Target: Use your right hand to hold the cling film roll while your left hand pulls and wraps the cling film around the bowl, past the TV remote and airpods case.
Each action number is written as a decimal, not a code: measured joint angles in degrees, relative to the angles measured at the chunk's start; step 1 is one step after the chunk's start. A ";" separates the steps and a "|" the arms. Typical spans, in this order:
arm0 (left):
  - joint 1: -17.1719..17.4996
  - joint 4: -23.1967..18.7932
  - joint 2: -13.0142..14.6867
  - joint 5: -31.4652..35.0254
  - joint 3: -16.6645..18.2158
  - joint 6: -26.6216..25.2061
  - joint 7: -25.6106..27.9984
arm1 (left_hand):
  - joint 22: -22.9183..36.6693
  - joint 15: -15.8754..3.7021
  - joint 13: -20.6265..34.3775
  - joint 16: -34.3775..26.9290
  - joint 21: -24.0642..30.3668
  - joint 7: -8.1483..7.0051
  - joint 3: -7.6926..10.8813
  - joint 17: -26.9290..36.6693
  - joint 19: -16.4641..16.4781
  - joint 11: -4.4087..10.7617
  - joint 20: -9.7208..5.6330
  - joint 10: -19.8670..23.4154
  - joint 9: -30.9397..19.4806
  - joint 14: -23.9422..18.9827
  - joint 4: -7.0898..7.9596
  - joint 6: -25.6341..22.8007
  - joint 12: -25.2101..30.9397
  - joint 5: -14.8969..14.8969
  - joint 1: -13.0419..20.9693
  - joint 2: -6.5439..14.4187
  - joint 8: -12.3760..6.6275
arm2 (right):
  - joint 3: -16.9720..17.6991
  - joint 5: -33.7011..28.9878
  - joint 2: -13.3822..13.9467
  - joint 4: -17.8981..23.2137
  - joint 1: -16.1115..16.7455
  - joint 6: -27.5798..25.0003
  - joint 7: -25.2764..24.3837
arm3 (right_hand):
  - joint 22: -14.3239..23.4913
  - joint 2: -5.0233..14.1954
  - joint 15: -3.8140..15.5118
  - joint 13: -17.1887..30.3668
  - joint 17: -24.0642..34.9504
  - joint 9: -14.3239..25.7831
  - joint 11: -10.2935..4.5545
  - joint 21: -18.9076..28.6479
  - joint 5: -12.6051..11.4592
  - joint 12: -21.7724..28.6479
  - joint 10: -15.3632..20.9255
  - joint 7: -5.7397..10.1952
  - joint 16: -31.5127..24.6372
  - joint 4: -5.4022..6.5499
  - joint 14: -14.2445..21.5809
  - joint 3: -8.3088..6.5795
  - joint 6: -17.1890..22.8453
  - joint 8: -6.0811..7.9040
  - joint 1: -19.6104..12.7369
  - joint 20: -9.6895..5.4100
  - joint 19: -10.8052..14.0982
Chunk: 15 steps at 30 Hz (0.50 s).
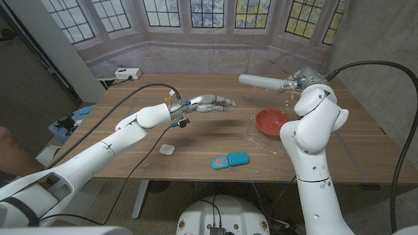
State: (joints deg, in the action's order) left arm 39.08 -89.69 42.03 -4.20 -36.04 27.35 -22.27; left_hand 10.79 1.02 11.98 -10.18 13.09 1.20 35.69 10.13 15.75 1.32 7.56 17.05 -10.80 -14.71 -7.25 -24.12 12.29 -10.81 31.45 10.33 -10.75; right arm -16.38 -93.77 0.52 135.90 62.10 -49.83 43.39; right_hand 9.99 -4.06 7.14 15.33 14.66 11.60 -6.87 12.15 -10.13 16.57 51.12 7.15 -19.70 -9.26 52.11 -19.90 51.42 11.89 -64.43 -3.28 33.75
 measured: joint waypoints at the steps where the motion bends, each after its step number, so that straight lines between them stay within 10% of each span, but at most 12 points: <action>1: -0.05 0.05 0.01 0.03 0.00 0.00 -0.05 | 0.00 0.00 0.00 0.00 0.00 -0.08 0.00 0.00 0.00 -0.10 0.00 -0.10 0.00 0.00 0.00 0.08 0.00 0.00 0.00 0.00 0.00 | 0.03 0.61 0.07 -0.21 0.02 -0.45 -0.58 | 0.00 0.00 0.00 0.00 0.00 0.00 0.00 0.00 0.00 0.00 0.00 0.00 0.00 0.00 0.00 0.00 0.00 0.00 0.00 0.00 0.00; 15: -0.81 0.38 0.07 0.43 -0.13 -0.42 -0.70 | 0.00 -0.52 0.01 -0.01 0.00 -0.08 -0.31 0.01 0.00 -0.10 0.00 -0.09 0.00 0.52 -0.32 0.08 0.01 0.00 0.00 0.00 0.00 | -0.19 8.12 2.99 -2.09 -0.21 -5.54 -6.84 | 0.00 0.00 0.00 -0.04 0.00 0.01 -0.22 0.00 0.01 -0.06 0.22 0.00 -0.23 0.00 0.00 0.00 0.00 0.26 0.00 0.00 0.00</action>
State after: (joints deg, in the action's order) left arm 38.26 -89.31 42.10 -3.77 -36.16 26.93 -22.97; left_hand 10.79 0.50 11.99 -10.19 13.09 1.12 35.38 10.13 15.75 1.23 7.56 16.96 -10.79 -14.19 -7.57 -24.03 12.29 -10.81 31.45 10.32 -10.75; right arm -16.58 -85.65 3.52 133.81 61.89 -55.37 36.55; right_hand 9.99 -4.06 7.14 15.29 14.66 11.61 -7.09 12.15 -10.12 16.51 51.34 7.15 -19.93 -9.26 52.12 -19.90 51.42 12.15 -64.43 -3.28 33.75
